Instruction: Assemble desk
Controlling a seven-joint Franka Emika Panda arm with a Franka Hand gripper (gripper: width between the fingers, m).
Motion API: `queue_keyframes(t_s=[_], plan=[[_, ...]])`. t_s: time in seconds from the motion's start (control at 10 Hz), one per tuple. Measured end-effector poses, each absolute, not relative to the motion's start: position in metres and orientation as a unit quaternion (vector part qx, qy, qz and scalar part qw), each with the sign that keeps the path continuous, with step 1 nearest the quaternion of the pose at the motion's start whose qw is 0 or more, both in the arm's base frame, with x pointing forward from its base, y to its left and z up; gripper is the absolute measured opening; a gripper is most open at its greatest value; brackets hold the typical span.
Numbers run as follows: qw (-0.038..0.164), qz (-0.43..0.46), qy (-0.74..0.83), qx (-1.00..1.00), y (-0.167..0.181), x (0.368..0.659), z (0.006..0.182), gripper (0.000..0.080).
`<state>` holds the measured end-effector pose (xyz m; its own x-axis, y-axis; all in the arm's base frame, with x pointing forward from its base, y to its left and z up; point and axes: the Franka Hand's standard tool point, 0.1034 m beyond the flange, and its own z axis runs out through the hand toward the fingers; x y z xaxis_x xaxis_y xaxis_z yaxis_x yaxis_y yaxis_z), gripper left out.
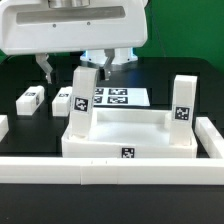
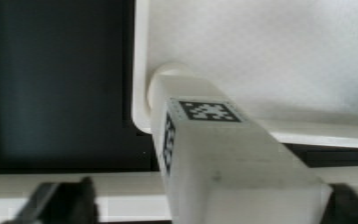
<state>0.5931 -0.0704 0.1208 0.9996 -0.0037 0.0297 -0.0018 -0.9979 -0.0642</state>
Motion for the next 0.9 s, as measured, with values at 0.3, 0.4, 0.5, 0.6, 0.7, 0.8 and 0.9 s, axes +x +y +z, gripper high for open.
queue_keyframes(t_s=[0.3, 0.4, 0.5, 0.6, 0.7, 0.8, 0.9], plan=[[0.032, -0.014, 0.001, -0.999, -0.0707, 0.5926, 0.1197, 0.0288], [0.032, -0.014, 0.004, -0.999, -0.0707, 0.5926, 0.1197, 0.0288], [0.032, -0.014, 0.01, -0.999, -0.0707, 0.5926, 0.1197, 0.0288], [0.032, -0.014, 0.01, -0.999, -0.0707, 0.5926, 0.1197, 0.0288], [0.033, -0.014, 0.018, -0.999, -0.0705, 0.5927, 0.1196, 0.0288], [0.034, -0.013, 0.053, -0.998, -0.07, 0.5927, 0.1196, 0.0288], [0.034, -0.012, 0.109, -0.993, -0.0684, 0.5928, 0.1191, 0.0288]])
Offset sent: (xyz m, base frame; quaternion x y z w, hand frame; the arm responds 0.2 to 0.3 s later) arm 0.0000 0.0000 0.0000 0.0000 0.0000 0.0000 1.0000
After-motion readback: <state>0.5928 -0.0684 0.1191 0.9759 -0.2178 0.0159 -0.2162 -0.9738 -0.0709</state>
